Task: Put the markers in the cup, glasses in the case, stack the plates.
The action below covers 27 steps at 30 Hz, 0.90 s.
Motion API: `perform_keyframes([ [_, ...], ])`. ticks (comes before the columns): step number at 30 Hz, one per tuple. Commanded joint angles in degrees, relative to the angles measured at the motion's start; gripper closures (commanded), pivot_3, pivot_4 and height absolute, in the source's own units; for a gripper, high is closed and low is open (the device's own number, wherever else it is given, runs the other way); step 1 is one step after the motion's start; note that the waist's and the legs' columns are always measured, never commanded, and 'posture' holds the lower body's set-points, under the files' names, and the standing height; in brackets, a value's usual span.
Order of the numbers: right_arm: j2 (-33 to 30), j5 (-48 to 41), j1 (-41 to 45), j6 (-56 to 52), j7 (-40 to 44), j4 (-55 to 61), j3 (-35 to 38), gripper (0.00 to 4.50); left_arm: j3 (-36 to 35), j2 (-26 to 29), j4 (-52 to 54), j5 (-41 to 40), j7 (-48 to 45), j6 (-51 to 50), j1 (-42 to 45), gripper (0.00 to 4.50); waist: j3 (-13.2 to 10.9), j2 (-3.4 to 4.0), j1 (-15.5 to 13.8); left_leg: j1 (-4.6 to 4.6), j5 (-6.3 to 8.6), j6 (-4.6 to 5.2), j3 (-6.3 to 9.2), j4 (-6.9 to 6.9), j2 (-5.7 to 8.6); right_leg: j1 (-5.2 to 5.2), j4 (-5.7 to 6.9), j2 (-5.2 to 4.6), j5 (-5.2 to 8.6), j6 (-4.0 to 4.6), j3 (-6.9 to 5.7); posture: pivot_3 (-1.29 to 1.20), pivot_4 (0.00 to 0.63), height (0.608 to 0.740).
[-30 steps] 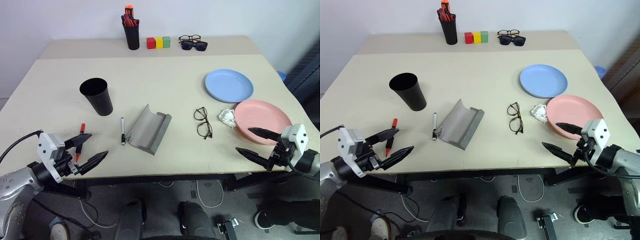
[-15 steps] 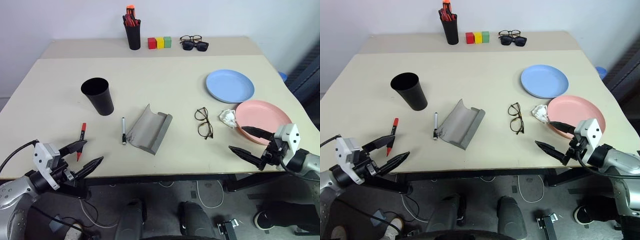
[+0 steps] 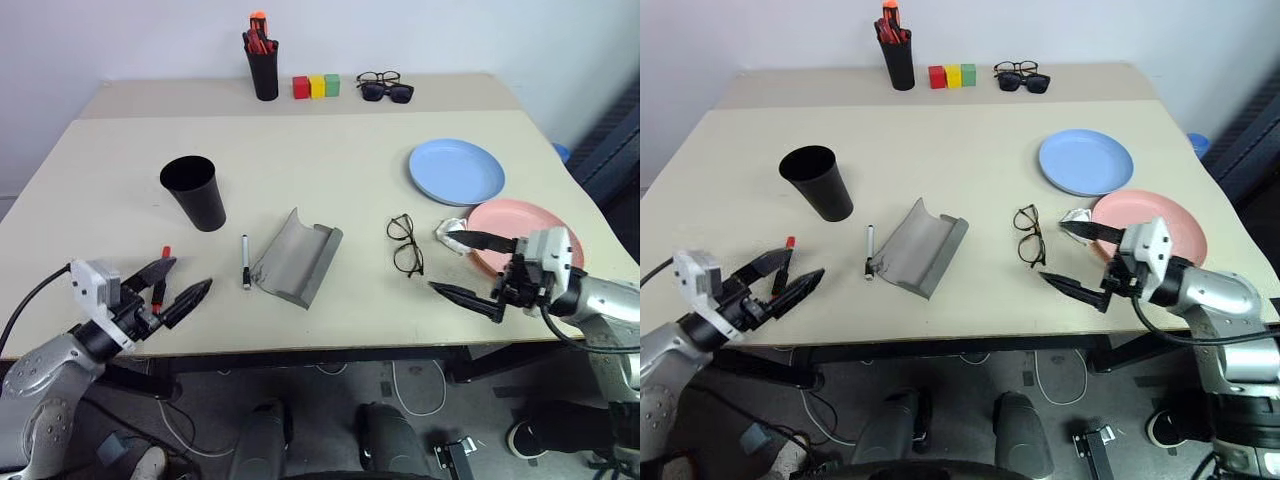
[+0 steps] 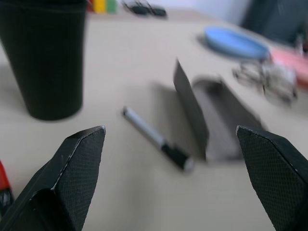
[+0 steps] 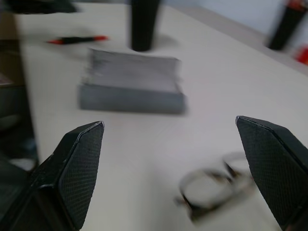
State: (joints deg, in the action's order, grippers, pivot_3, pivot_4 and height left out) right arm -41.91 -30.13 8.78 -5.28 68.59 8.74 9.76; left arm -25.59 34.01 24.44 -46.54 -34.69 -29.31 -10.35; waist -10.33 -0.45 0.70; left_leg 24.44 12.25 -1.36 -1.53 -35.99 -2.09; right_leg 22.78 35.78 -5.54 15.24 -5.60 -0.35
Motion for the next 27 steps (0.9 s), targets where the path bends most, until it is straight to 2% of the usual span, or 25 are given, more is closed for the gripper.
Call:
perform_keyframes([
  [1, 1.0, -0.7, 3.0, -0.3, 2.3, 2.2, -3.9, 0.03, -0.6, 0.0, 6.8, -2.0, 16.2, -10.7, 3.4, 0.0, 0.0, -0.05, -0.1, -0.01, 0.0, 0.0, 0.0, -0.03, 0.01, 0.0, 0.05, 0.0, 0.01, -0.01, 0.0, 0.0, 0.15, 0.74],
  [5, 2.4, 0.0, 6.9, -1.3, 2.2, 2.1, -7.6, 0.03, -0.7, -1.2, 10.0, -15.2, 34.6, -23.2, 13.8, 0.0, -0.2, -0.39, -0.4, -0.05, -0.03, -0.01, 0.18, -0.27, 0.02, -0.05, 0.36, 0.07, -0.03, -0.1, -0.02, 0.0, 0.15, 0.74],
  [7, 2.7, 0.1, 8.6, -2.1, 1.8, 2.1, -8.5, 0.03, 0.7, 0.9, 8.7, -23.7, 43.2, -30.6, 18.4, 0.0, -0.3, -0.47, -0.3, -0.07, -0.05, -0.04, 0.22, -0.34, 0.03, -0.12, 0.37, 0.07, -0.13, -0.2, -0.02, 0.0, 0.15, 0.74],
  [10, 3.1, 0.1, 10.8, -3.2, 0.9, 2.0, -9.1, 0.03, 4.4, 2.9, 5.5, -35.7, 54.3, -34.8, 23.5, 0.0, -0.3, -0.49, -0.1, -0.09, -0.05, -0.05, 0.21, -0.45, 0.06, -0.17, 0.36, 0.05, -0.19, -0.26, 0.01, 0.0, 0.15, 0.74],
  [13, 3.2, -0.1, 11.8, -4.4, 0.2, 2.9, -9.4, 0.03, 9.4, 3.3, 2.4, -47.5, 69.0, -32.3, 26.9, 0.0, -0.3, -0.52, -0.1, -0.09, -0.05, -0.05, 0.21, -0.43, 0.07, -0.16, 0.34, 0.06, -0.19, -0.27, 0.03, 0.0, 0.15, 0.74],
  [16, 2.8, -0.8, 12.2, -5.5, 0.0, 3.7, -9.0, 0.03, 13.6, 3.2, 1.1, -53.5, 80.7, -28.3, 30.0, 0.0, -0.3, -0.55, -0.3, -0.08, -0.07, -0.07, 0.23, -0.35, 0.07, -0.13, 0.35, 0.05, -0.2, -0.28, 0.03, 0.0, 0.15, 0.74],
  [19, 2.5, -1.3, 12.2, -6.1, 0.0, 4.1, -8.3, 0.03, 15.7, 4.2, 0.5, -56.5, 88.5, -24.8, 30.8, 0.0, -0.3, -0.55, -0.2, -0.09, -0.12, -0.15, 0.21, -0.31, 0.08, -0.12, 0.34, 0.07, -0.19, -0.27, 0.03, 0.0, 0.15, 0.74],
  [27, 3.0, -1.1, 11.6, -5.6, -0.1, 3.5, -8.2, 0.03, 17.7, 9.2, -3.4, -56.2, 99.8, -21.3, 32.6, 0.0, -0.3, -0.56, -0.3, -0.13, -0.23, -0.35, 0.21, -0.26, 0.12, -0.13, 0.3, 0.07, -0.2, -0.21, 0.03, 0.0, 0.15, 0.74],
])
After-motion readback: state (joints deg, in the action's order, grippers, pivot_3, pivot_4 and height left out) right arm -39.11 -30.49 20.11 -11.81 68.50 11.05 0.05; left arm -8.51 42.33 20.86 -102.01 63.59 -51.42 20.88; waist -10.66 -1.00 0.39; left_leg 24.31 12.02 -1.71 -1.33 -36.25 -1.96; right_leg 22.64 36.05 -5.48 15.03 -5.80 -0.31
